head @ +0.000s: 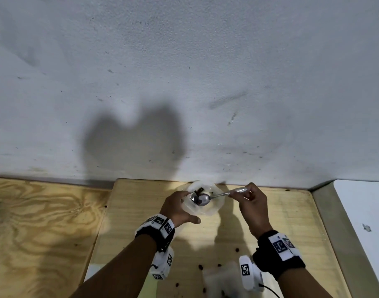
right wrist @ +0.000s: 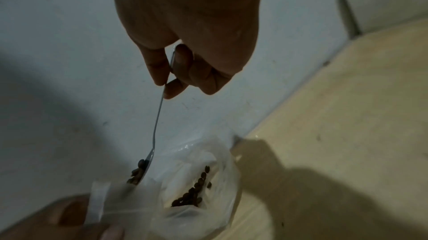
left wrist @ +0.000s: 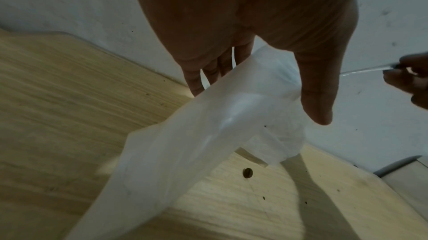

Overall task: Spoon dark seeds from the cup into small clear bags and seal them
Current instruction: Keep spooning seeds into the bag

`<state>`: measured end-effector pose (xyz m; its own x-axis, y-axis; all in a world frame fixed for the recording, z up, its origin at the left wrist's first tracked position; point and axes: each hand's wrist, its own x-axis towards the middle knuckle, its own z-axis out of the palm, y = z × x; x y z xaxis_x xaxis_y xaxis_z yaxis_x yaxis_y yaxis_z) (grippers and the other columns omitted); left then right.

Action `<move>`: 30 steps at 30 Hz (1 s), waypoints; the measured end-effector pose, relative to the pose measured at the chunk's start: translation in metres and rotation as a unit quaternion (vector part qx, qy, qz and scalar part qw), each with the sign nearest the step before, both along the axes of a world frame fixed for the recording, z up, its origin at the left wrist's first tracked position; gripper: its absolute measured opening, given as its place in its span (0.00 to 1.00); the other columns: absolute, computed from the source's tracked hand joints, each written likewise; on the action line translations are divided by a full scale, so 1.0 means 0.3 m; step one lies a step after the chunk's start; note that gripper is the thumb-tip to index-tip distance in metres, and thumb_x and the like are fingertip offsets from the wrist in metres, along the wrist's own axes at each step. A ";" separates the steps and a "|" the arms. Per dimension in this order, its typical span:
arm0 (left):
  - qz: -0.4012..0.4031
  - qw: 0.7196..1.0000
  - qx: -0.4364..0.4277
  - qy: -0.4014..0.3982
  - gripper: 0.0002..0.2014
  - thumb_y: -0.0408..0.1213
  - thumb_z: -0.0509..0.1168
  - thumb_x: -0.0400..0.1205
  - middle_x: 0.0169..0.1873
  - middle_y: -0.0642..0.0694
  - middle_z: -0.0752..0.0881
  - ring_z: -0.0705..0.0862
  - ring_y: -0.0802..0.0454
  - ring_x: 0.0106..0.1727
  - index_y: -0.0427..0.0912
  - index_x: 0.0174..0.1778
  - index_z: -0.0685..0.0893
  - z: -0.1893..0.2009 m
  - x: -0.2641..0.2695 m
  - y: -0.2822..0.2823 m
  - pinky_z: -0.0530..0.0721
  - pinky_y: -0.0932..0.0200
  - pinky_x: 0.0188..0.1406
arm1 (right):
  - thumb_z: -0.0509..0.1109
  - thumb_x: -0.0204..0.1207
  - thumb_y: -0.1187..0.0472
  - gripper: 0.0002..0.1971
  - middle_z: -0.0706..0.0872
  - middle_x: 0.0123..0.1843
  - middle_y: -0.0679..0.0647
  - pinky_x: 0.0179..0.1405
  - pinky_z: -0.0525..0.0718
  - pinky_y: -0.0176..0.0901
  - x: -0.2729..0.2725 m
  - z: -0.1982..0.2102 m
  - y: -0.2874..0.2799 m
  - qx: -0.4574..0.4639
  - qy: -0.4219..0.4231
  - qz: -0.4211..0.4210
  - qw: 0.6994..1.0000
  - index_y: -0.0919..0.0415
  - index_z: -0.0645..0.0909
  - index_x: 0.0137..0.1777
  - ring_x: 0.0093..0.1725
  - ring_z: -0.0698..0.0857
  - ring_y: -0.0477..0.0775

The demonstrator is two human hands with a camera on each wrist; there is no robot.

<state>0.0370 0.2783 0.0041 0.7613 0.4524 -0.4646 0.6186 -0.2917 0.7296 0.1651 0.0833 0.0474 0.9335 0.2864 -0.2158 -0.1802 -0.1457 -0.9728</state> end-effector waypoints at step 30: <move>-0.001 0.998 -0.057 0.020 0.30 0.54 0.86 0.50 0.44 0.55 0.90 0.87 0.57 0.47 0.48 0.46 0.87 0.042 0.047 0.051 0.88 0.53 0.52 | 0.71 0.74 0.66 0.08 0.78 0.37 0.45 0.27 0.75 0.39 -0.075 -0.172 0.025 -0.292 -0.357 0.069 0.885 0.54 0.75 0.43 0.28 0.71 0.48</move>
<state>0.0510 0.2936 0.0167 0.7424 0.3931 -0.5426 0.6467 -0.2089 0.7335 0.1425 0.0910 -0.0042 0.8564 0.4425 0.2661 0.5085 -0.6335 -0.5831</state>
